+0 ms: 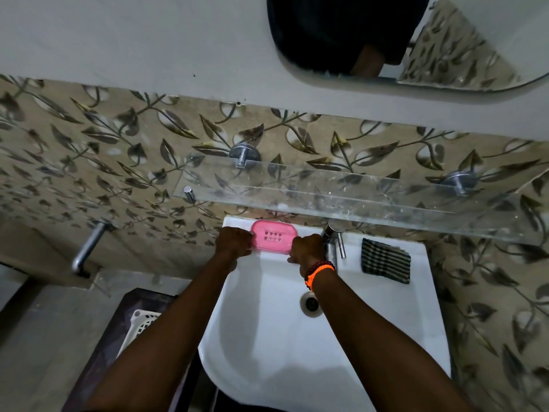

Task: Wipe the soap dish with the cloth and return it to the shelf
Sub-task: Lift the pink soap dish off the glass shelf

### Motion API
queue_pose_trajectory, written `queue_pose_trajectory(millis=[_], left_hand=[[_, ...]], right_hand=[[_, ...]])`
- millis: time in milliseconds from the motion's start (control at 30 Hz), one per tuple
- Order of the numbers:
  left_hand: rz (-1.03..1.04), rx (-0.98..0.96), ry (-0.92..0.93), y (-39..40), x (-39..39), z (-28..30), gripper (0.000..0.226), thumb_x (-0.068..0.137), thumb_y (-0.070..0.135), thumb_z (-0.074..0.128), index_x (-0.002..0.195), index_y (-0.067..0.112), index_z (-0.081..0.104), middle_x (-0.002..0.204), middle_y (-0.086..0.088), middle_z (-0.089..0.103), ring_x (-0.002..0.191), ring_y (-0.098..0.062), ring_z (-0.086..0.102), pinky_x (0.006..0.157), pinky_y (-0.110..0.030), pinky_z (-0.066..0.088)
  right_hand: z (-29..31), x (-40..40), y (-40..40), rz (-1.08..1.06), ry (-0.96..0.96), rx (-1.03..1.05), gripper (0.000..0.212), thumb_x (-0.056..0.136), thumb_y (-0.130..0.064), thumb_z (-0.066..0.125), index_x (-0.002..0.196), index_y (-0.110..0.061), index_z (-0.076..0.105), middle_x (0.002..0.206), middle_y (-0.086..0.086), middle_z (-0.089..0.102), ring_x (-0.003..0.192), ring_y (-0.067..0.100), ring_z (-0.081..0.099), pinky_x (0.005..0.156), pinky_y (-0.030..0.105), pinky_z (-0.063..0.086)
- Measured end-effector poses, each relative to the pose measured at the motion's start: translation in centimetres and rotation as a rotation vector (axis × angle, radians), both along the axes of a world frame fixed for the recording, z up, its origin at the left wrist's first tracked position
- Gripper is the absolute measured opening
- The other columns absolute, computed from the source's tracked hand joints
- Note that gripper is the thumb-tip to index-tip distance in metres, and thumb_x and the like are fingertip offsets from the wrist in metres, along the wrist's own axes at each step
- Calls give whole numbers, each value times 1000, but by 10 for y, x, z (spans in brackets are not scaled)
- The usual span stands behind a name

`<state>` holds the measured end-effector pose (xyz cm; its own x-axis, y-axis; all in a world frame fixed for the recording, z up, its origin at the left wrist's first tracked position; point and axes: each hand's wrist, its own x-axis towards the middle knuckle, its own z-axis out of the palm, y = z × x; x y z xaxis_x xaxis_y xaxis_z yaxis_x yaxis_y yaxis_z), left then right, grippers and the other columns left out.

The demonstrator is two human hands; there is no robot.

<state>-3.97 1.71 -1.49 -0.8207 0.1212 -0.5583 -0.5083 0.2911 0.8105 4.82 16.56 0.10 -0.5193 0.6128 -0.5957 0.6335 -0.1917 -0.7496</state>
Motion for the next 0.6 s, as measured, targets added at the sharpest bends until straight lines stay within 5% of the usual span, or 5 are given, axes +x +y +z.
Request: queue_pose_trajectory(millis=[67,333,600], left_hand=[[-3,5,1,1,-1,0,25,96,0,70,72,6,67,94,-21,69,73,-27,66,56,-32,60],[3,-22,48,3,6,7,20,98,7,69,79,4,68,98,-21,69,87,-33,67,63,-33,60],[-57,-30,72,4,12,21,28,103,24,65,83,5,64,101,-23,67,92,-35,65,88,-49,61]], right_hand=[[-2,0,-1,-43,15,36,37,96,-3,51,129,14,54,131,30,62,62,29,63,38,25,52],[4,4,-4,-48,79,67,30,90,-1,53,115,15,61,117,29,70,36,15,62,38,27,55],[20,8,-12,-11,122,33,30,94,2,46,113,21,61,98,30,74,44,20,71,32,22,47]])
